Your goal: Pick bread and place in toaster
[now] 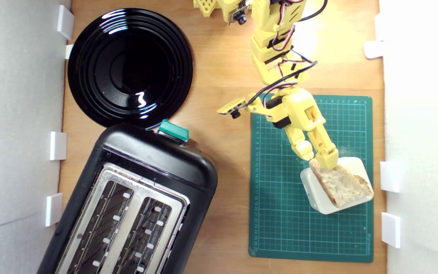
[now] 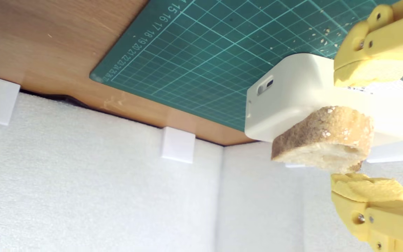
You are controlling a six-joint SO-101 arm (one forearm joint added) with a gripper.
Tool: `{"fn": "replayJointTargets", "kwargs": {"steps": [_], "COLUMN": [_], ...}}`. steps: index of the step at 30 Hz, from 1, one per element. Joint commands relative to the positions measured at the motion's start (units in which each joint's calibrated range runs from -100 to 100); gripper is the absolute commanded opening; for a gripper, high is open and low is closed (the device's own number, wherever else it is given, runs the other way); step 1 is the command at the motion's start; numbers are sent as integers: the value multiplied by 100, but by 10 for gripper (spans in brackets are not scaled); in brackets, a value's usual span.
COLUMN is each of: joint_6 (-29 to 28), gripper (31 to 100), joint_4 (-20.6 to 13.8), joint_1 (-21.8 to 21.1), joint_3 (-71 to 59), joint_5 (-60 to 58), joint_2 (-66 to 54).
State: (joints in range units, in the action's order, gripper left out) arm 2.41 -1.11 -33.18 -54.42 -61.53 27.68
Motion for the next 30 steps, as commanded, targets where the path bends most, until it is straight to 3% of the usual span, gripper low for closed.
{"fn": "replayJointTargets", "kwargs": {"steps": [1, 7, 14, 30], "joint_6": [39, 34, 39, 39], "gripper": [860, 855, 752, 748], "joint_4": [-43, -43, -43, -43], "joint_1": [-90, -90, -99, -99], "joint_3": [262, 353, 498, 680], "joint_5": [-204, -204, -213, -213], "joint_2": [-47, -31, 177, 252]}}
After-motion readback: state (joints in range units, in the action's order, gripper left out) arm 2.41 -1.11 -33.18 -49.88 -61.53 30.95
